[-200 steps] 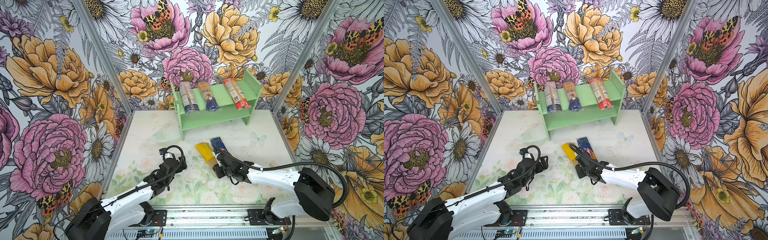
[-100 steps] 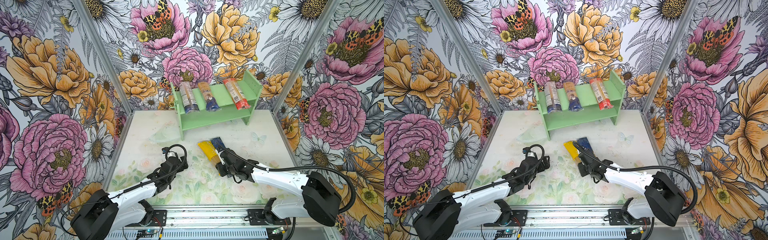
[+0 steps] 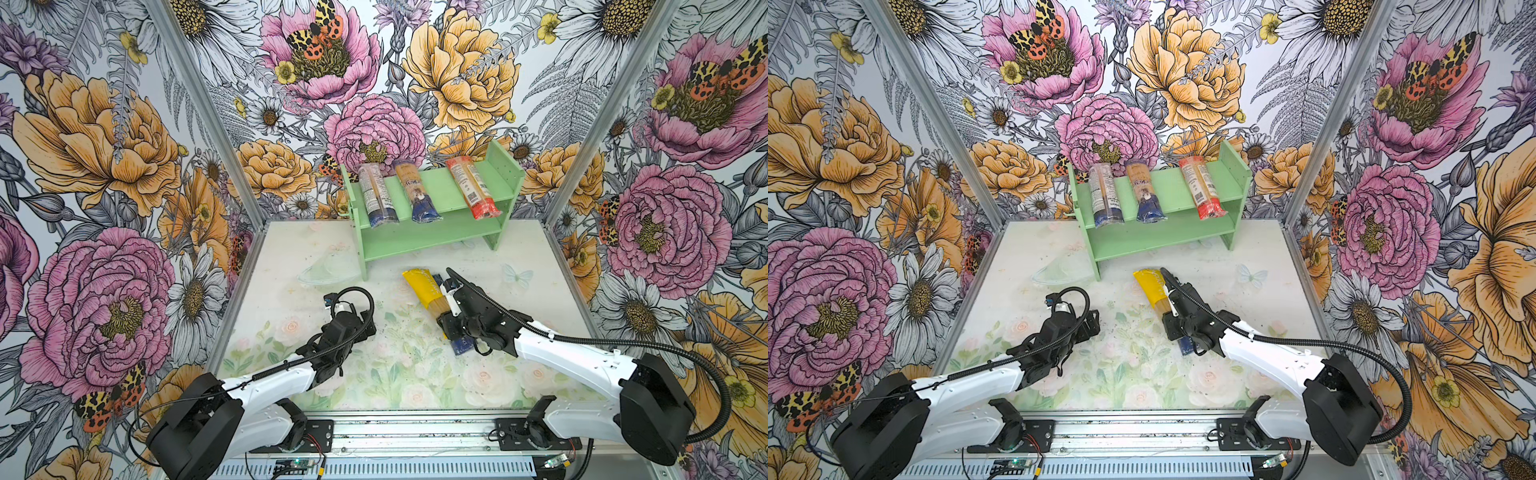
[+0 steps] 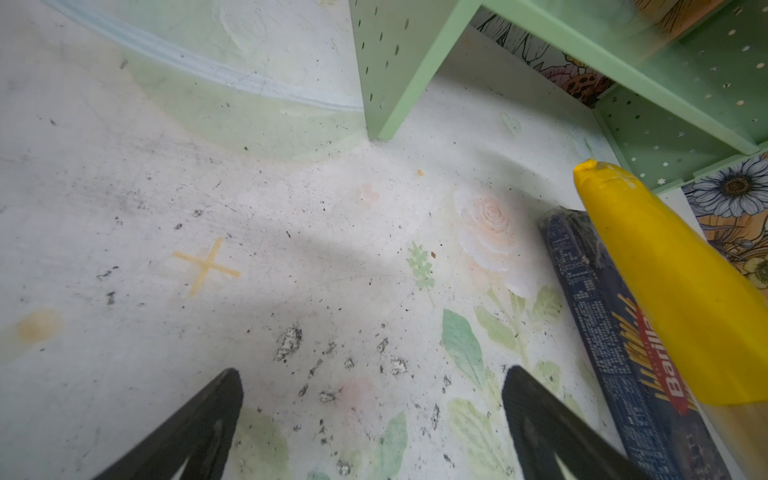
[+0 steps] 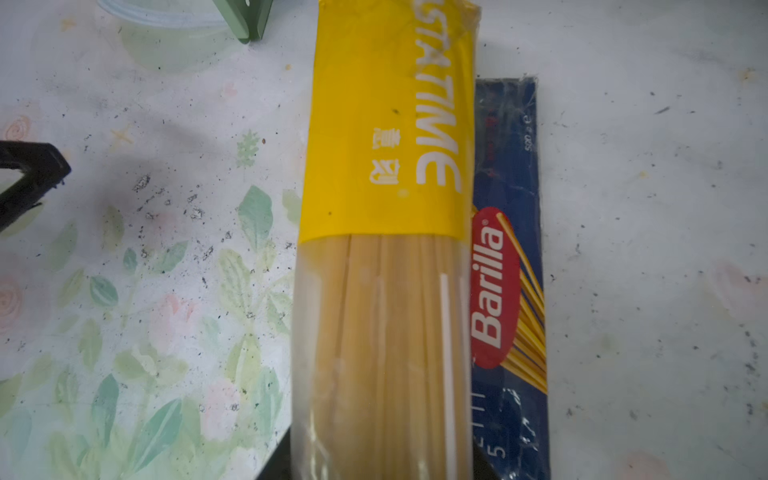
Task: Place and organize the pasta boxes and bags onto the shelf
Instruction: 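Lift the yellow Pastatime bag off the table with the right gripper, then carry the upright yellow bag with the right gripper toward the shelf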
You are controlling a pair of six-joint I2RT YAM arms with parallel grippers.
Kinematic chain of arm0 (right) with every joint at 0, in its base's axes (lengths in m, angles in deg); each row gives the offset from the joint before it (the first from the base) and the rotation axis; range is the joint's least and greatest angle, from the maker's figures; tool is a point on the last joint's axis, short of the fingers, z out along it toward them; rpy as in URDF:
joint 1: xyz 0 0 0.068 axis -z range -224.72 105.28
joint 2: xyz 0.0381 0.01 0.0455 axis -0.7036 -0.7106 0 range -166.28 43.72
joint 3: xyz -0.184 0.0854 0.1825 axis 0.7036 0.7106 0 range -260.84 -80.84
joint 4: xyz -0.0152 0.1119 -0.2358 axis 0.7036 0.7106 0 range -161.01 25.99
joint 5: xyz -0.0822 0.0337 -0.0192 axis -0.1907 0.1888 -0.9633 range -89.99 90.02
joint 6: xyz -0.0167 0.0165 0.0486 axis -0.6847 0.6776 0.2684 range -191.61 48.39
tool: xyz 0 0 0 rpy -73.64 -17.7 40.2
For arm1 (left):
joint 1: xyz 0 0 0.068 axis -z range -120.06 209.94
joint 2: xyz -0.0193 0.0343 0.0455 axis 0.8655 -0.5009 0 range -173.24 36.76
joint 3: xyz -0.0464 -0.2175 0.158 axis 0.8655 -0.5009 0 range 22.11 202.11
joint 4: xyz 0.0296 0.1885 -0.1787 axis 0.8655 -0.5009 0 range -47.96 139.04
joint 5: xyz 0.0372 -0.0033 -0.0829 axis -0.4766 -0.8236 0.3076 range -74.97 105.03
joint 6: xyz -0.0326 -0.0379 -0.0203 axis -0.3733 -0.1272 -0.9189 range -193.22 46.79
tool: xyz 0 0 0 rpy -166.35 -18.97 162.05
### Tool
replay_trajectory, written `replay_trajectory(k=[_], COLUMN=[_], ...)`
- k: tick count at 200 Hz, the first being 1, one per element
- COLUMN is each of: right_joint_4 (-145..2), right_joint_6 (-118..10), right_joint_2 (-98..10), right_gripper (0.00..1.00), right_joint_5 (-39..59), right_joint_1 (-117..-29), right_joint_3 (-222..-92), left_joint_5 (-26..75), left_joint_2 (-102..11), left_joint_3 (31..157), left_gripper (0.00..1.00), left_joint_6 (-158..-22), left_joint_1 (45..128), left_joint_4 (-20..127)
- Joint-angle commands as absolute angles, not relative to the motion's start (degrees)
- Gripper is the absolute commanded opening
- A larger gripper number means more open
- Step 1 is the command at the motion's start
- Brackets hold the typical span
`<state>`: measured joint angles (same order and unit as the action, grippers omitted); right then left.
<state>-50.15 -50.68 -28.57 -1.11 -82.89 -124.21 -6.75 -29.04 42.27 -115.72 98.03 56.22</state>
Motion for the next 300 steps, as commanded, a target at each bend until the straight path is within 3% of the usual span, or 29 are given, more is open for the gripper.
replay_trajectory(k=[1, 134, 199, 300], right_joint_4=[-56.9, -58.1, -67.4, -74.2], right_joint_6=[-51.1, -49.9, -45.6, -43.5], right_joint_2=[-24.6, -22.5, -23.6, -30.7], right_gripper=[0.00, 0.00, 0.00, 0.00], right_joint_5=[3.0, 20.4, 27.6, 29.9], right_joint_1=[-80.6, -71.5, -67.8, -65.4], right_joint_3=[-129.1, -132.5, -131.1, -134.8], left_joint_5=[-6.0, -5.7, -5.4, -5.4], left_joint_2=[-29.3, -29.5, -29.1, -28.3], left_joint_3=[43.4, 43.5, 43.4, 43.1], left_gripper=[0.99, 0.99, 0.99, 0.99], left_joint_6=[-114.3, -115.0, -115.1, -115.3], left_joint_1=[97.3, 97.2, 97.2, 97.2], left_joint_4=[58.1, 57.7, 57.8, 57.5])
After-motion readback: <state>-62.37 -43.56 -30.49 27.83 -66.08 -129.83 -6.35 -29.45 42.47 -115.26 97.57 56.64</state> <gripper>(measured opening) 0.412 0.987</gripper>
